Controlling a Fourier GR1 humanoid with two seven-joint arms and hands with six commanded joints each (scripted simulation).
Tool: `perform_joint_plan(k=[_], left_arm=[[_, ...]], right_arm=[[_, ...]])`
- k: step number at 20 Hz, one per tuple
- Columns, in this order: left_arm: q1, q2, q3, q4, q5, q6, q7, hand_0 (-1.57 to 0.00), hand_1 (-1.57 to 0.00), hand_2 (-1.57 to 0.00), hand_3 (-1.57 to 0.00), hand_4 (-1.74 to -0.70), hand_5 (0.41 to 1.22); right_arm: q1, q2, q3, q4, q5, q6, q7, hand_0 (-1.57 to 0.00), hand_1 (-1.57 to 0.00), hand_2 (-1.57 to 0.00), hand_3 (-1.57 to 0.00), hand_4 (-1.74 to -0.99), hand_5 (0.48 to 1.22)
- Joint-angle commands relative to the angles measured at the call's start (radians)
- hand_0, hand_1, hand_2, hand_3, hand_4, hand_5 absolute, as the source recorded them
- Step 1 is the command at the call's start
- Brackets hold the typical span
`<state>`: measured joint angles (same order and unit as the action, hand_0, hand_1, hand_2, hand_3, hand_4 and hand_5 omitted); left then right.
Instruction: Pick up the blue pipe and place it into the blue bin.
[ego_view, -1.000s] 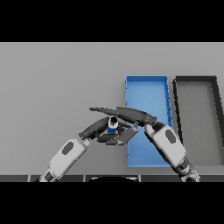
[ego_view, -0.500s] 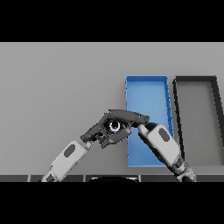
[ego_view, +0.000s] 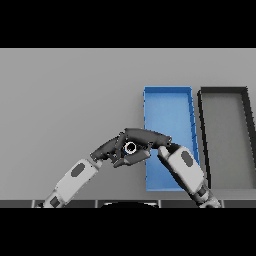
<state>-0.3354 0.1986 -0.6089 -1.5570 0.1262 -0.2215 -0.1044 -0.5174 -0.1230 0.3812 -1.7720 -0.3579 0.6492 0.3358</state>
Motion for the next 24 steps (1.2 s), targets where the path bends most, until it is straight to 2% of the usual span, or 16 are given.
perform_joint_plan(k=[1,3,5,6,8,10,12,15,16,18,20,21,22,24], left_arm=[[0.004,0.0,-0.01,-0.001,-0.008,-0.003,0.01,-1.22,-1.0,-1.02,-0.42,-1.44,1.22],[-0.008,0.009,-0.007,-0.003,-0.019,-0.043,0.037,-0.78,-0.64,-0.65,-0.27,-1.25,1.22],[-0.013,0.01,0.003,-0.007,-0.036,-0.073,0.065,-0.5,-0.41,-0.42,-0.17,-1.11,1.184],[-0.018,0.004,0.008,0.002,-0.051,-0.076,0.058,-0.4,-0.33,-0.33,-0.14,-1.05,1.118],[-0.006,0.005,0.012,0.01,-0.091,-0.07,0.024,-0.26,-0.21,-0.21,-0.09,-0.95,0.964],[0.005,0.007,0.015,0.007,-0.092,-0.059,0.049,-0.16,-0.13,-0.14,-0.05,-0.88,0.842],[-0.006,0.002,0.016,0.02,-0.111,-0.039,0.062,-0.1,-0.09,-0.09,-0.03,-0.84,0.754],[0.002,0.011,0.03,0.022,-0.092,-0.038,0.047,-0.05,-0.04,-0.04,-0.02,-0.83,0.659],[0.014,0.003,0.027,0.024,-0.083,-0.032,0.052,-0.04,-0.03,-0.04,-0.01,-0.84,0.636],[0.03,0.002,0.033,-0.001,-0.052,-0.026,0.134,-0.03,-0.02,-0.02,-0.01,-0.87,0.616],[0.039,0.002,0.028,-0.017,-0.052,-0.013,0.162,-0.02,-0.01,-0.01,-0.01,-0.88,0.605],[0.043,0.007,0.023,-0.02,-0.057,-0.014,0.166,-0.01,-0.01,-0.01,0.0,-0.88,0.593],[0.041,0.004,0.017,-0.022,-0.064,-0.012,0.181,-0.01,-0.01,-0.01,0.0,-0.88,0.572],[0.039,0.006,0.016,-0.012,-0.071,-0.011,0.192,-0.01,0.0,-0.01,0.0,-0.87,0.543]], right_arm=[[-0.004,0.007,0.001,-0.009,0.016,0.001,0.013,-1.55,-1.55,-1.55,-1.54,-1.478,1.186],[0.002,0.024,-0.006,-0.011,0.027,0.011,0.004,-1.56,-1.56,-1.56,-1.55,-1.481,1.198],[0.002,0.027,-0.02,-0.019,0.012,0.015,0.026,-1.56,-1.56,-1.56,-1.56,-1.482,1.206],[-0.004,0.038,-0.023,-0.025,0.012,0.008,0.053,-1.56,-1.56,-1.56,-1.56,-1.483,1.209],[0.017,0.055,-0.022,-0.031,0.021,0.02,0.045,-1.57,-1.57,-1.57,-1.56,-1.484,1.214],[0.039,0.068,-0.022,-0.045,0.031,0.026,0.039,-1.57,-1.57,-1.57,-1.57,-1.484,1.216],[0.023,0.076,-0.04,-0.031,0.041,0.034,0.052,-1.57,-1.57,-1.57,-1.57,-1.485,1.218],[0.019,0.095,-0.063,-0.024,0.053,0.043,0.032,-1.57,-1.57,-1.57,-1.57,-1.485,1.219],[0.02,0.102,-0.068,-0.021,0.059,0.043,0.043,-1.57,-1.57,-1.57,-1.57,-1.487,1.22],[0.026,0.105,-0.079,-0.031,0.044,0.047,0.039,-1.57,-1.57,-1.57,-1.57,-1.49,1.22],[0.024,0.117,-0.096,-0.033,-0.005,0.036,0.083,-1.57,-1.57,-1.57,-1.57,-1.492,1.22],[0.016,0.115,-0.11,-0.032,-0.082,0.025,0.122,-1.57,-1.57,-1.57,-1.57,-1.492,1.221],[-0.008,0.129,-0.117,-0.02,-0.161,-0.011,0.18,-1.57,-1.57,-1.57,-1.57,-1.492,1.221],[-0.053,0.136,-0.136,-0.022,-0.286,-0.08,0.255,-1.57,-1.57,-1.57,-1.57,-1.493,1.221]])
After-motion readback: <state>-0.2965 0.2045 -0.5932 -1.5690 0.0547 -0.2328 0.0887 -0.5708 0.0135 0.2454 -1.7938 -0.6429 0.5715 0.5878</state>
